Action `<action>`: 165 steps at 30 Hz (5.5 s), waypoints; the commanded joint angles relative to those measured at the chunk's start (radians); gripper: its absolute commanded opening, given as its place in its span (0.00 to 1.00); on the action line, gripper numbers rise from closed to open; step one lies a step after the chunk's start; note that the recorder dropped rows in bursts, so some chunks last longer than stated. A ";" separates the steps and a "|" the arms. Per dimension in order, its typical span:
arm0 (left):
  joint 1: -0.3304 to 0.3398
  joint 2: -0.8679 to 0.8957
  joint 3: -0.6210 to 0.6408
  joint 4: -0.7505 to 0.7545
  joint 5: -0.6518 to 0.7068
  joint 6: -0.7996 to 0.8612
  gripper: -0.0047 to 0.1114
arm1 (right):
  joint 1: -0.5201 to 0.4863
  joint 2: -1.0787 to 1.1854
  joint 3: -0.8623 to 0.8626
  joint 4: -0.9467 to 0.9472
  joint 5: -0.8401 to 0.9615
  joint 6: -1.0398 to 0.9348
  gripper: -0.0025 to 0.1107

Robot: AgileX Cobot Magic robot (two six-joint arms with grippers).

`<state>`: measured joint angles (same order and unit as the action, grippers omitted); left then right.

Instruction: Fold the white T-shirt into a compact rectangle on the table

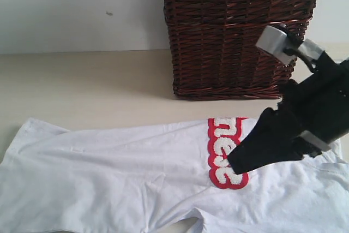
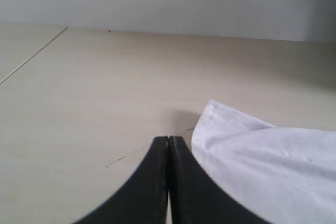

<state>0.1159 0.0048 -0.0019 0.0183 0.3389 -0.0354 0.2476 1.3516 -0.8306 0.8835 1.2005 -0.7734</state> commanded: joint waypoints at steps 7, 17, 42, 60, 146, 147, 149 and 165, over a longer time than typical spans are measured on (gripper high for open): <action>0.001 -0.005 0.002 0.001 -0.008 0.006 0.04 | 0.096 0.011 0.039 -0.086 0.021 -0.053 0.10; 0.001 -0.005 0.002 0.001 -0.008 0.006 0.04 | 0.437 0.013 0.039 -0.430 -0.060 0.019 0.02; 0.001 -0.005 0.002 0.001 -0.006 0.006 0.04 | 0.742 0.453 0.099 -0.732 -0.355 0.517 0.02; 0.001 -0.005 0.002 0.001 -0.006 0.006 0.04 | 0.742 0.415 -0.119 -0.981 0.021 0.372 0.02; 0.001 -0.005 0.002 0.001 -0.006 0.006 0.04 | 0.742 0.428 -0.161 -1.802 -0.255 0.950 0.20; 0.001 -0.005 0.002 0.001 -0.006 0.006 0.04 | 0.742 0.428 -0.161 -1.802 -0.234 0.950 0.26; 0.001 -0.005 0.002 0.001 -0.006 0.006 0.04 | 0.742 0.428 -0.163 -1.809 -0.163 0.965 0.40; 0.001 -0.005 0.002 0.001 -0.006 0.006 0.04 | 0.742 0.500 -0.163 -1.547 -0.176 0.767 0.46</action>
<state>0.1159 0.0048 -0.0019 0.0183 0.3394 -0.0337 0.9883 1.8201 -0.9858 -0.6248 1.0290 -0.0295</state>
